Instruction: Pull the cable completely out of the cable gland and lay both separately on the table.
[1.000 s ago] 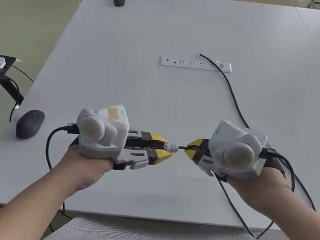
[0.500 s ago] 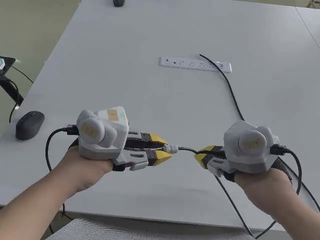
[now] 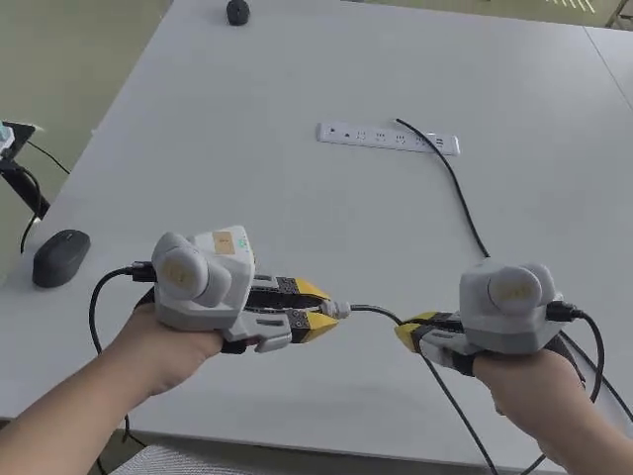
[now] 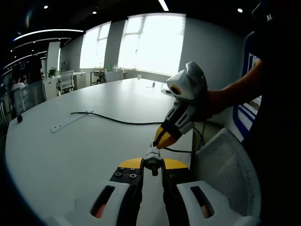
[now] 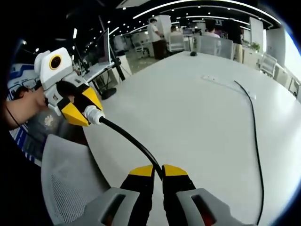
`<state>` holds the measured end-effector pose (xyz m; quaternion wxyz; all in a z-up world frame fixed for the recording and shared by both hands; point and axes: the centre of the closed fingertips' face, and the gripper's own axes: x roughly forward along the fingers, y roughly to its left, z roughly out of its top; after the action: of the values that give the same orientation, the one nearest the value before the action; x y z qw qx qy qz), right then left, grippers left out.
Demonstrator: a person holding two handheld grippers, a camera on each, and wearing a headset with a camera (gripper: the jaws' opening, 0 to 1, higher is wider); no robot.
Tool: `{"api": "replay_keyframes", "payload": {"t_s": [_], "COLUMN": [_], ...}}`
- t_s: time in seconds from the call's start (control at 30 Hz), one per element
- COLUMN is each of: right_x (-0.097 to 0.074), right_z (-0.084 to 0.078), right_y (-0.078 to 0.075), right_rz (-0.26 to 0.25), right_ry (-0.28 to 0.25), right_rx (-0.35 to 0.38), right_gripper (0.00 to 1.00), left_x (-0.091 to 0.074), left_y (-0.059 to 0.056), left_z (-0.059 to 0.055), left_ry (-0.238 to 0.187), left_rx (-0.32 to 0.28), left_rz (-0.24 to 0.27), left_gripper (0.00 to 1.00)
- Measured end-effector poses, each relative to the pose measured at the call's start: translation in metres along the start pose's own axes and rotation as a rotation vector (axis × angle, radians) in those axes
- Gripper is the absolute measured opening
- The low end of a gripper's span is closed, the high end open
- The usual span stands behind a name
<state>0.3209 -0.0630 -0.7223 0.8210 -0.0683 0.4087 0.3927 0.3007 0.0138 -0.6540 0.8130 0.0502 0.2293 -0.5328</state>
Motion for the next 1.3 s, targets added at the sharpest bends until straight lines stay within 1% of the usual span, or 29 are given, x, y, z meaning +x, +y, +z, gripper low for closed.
{"api": "replay_keyframes", "payload": {"t_s": [0.13, 0.23, 0.37, 0.43, 0.47, 0.53, 0.63, 0.7, 0.8, 0.9, 1.0, 1.13, 1.3], "right_x": [-0.001, -0.001, -0.001, -0.002, -0.003, -0.005, -0.008, -0.011, -0.010, -0.005, 0.000, 0.002, 0.002], "right_z": [0.000, 0.000, 0.001, 0.002, 0.006, 0.014, 0.028, 0.043, 0.052, 0.054, 0.055, 0.055, 0.053], "right_y": [0.000, 0.000, 0.002, 0.003, 0.004, 0.007, 0.017, 0.034, 0.052, 0.062, 0.067, 0.068, 0.068], "right_rz": [0.005, 0.004, -0.003, -0.003, -0.006, -0.013, -0.009, 0.004, 0.022, 0.031, 0.033, 0.038, 0.033], "right_ry": [-0.008, -0.015, -0.015, -0.015, -0.027, -0.051, -0.083, -0.108, -0.119, -0.110, -0.103, -0.093, -0.076], "right_rx": [-0.006, -0.034, -0.115, -0.145, -0.169, -0.217, -0.315, -0.451, -0.555, -0.654, -0.690, -0.718, -0.762], "right_gripper": [0.01, 0.02, 0.03, 0.06, 0.11, 0.12, 0.15, 0.16, 0.20, 0.18, 0.17, 0.15, 0.05], "left_x": [0.000, 0.000, 0.001, 0.001, 0.001, 0.002, 0.001, 0.001, 0.001, 0.001, 0.001, 0.000, 0.000], "left_y": [0.001, 0.002, 0.003, 0.004, 0.004, 0.005, 0.005, 0.005, 0.005, 0.004, 0.004, 0.003, 0.003], "left_z": [0.001, 0.001, 0.000, 0.000, 0.000, -0.001, 0.000, 0.000, 0.000, 0.000, -0.001, 0.000, -0.001], "left_ry": [0.001, -0.001, -0.002, -0.001, 0.000, 0.002, -0.002, -0.002, -0.002, -0.003, -0.001, -0.003, -0.002], "left_rx": [0.002, 0.000, -0.005, -0.004, -0.004, -0.005, -0.007, -0.007, -0.007, -0.008, -0.007, -0.007, -0.006], "left_rz": [0.001, 0.002, 0.008, 0.010, 0.010, 0.008, 0.006, 0.005, 0.004, 0.004, 0.002, 0.003, 0.006], "left_gripper": [0.15, 0.15, 0.15, 0.15, 0.15, 0.15, 0.15, 0.15, 0.15, 0.15, 0.15, 0.15, 0.15]}}
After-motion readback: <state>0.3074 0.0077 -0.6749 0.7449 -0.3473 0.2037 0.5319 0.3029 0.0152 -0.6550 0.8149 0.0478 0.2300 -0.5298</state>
